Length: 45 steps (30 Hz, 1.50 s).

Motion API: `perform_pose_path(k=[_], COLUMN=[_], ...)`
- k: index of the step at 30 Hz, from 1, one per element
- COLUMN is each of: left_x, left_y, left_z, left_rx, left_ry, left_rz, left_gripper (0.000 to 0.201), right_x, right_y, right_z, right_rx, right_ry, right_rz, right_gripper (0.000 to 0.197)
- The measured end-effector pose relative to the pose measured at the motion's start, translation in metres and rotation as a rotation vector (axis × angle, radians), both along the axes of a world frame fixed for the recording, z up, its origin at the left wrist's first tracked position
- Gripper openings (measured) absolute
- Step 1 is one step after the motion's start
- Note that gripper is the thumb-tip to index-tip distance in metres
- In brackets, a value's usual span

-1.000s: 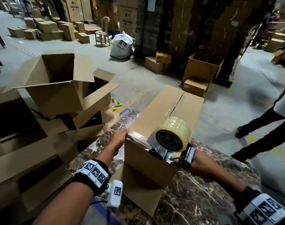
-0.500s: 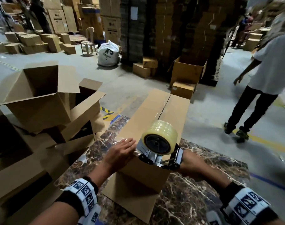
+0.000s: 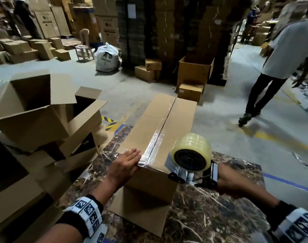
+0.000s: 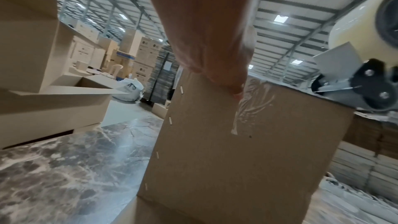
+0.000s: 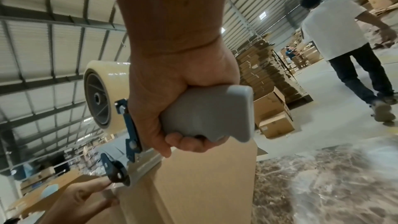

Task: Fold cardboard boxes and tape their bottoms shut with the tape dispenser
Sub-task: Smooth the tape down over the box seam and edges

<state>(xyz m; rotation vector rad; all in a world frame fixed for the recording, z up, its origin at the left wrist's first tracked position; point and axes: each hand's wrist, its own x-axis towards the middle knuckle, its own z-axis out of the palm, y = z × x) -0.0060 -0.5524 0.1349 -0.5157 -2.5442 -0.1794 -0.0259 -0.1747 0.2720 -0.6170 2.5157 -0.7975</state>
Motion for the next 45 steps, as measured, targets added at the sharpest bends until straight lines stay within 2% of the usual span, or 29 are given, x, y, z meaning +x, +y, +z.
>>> perform_pose_path(k=[3,7,10,15,20,21,23,26,28,30,33,35,38,42,44,45], left_x=[0.005,-0.002,-0.008,-0.005,-0.008,-0.008,-0.007,-0.008,-0.008,-0.008,-0.007,-0.003,0.000,0.001,0.001,0.001], left_y=[0.020,0.074,0.096,0.088,0.084,0.084,0.085,0.089,0.091,0.088,0.084,0.088,0.090,0.089,0.090,0.090], left_z=[0.004,0.001,-0.006,-0.006,-0.010,-0.009,-0.007,-0.009,-0.011,-0.011,-0.004,0.001,0.002,0.000,0.002,0.002], left_rx=[-0.041,-0.090,-0.037,0.037,0.055,0.051,0.058,0.108,0.116,0.112,0.110,0.118,0.142,0.183,0.186,0.183], left_ry=[0.026,0.004,-0.034,0.039,0.061,0.063,0.053,0.031,0.021,0.019,-0.007,-0.033,-0.064,-0.097,-0.106,-0.108], left_rz=[0.019,-0.162,-0.178,-0.173,-0.195,-0.196,-0.198,-0.206,-0.201,-0.186,-0.139,-0.135,-0.141,-0.144,-0.143,-0.142], left_gripper=[0.047,0.043,0.043,0.046,0.040,0.040,0.040,0.048,0.046,0.040,0.039,0.040,0.045,0.066,0.069,0.070], right_x=[0.001,0.004,0.008,0.011,0.004,0.004,0.005,0.012,0.016,0.020,0.028,0.037,0.046,0.051,0.055,0.059], right_y=[0.003,0.008,0.009,0.005,0.021,0.031,0.056,0.081,0.067,0.043,0.027,0.029,0.032,0.043,0.051,0.053], right_z=[-0.004,-0.004,0.001,-0.003,-0.015,-0.018,-0.028,-0.039,-0.044,-0.051,-0.063,-0.066,-0.074,-0.094,-0.110,-0.115], right_rx=[-0.007,-0.022,0.022,0.044,0.096,0.124,0.166,0.197,0.259,0.254,0.075,-0.085,-0.280,-0.318,-0.315,-0.319], right_ry=[-0.007,0.009,0.046,0.099,0.143,0.154,0.195,0.175,0.185,0.186,0.087,-0.056,-0.193,-0.470,-0.513,-0.520], right_rz=[-0.016,-0.039,-0.015,0.026,0.057,0.057,0.057,0.008,0.038,0.033,-0.072,-0.181,-0.234,-0.394,-0.431,-0.450], right_gripper=[0.025,0.029,0.029,0.027,0.027,0.030,0.057,0.062,0.063,0.056,0.049,0.037,0.035,0.024,0.027,0.022])
